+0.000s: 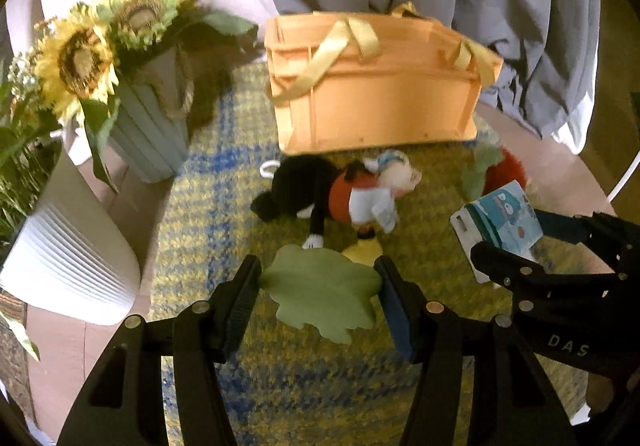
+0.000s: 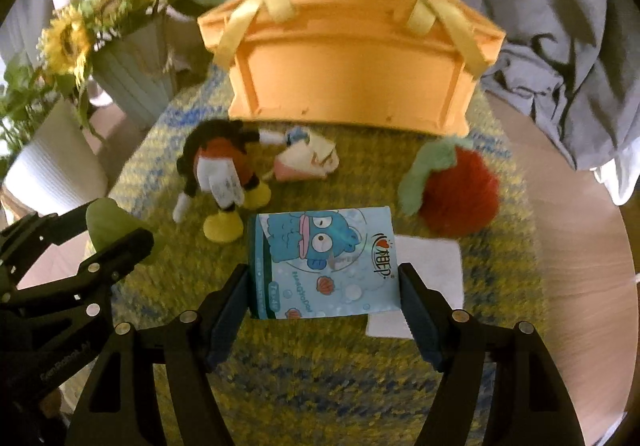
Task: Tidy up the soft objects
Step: 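Carry both items over the crate and open the right tool to drop the tissue pack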
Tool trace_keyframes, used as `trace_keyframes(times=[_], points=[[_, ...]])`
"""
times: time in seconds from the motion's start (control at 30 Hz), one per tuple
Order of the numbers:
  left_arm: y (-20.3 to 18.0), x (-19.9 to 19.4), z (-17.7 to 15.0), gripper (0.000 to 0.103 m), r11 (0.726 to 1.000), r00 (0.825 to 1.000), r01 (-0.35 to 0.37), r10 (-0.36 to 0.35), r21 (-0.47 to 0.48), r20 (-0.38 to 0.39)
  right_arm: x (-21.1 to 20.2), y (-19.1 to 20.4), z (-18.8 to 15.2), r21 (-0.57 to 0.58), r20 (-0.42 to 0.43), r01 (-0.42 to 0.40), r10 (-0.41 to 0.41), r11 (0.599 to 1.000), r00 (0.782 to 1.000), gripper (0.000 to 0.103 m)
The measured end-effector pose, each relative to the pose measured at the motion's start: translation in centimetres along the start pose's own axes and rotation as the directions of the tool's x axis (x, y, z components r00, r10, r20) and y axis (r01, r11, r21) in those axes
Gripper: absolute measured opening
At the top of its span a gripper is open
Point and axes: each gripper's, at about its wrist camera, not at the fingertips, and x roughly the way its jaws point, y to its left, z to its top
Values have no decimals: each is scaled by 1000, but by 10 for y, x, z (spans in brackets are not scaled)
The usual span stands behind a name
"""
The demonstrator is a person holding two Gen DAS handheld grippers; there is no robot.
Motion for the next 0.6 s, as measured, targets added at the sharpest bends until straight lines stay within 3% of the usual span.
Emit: trace_keyframes(times=[0.6], points=[[-8,-50,58,58,998,981,44,-36,-39,191,-58,-16,45,72,216,-14,-2,997,976,73]])
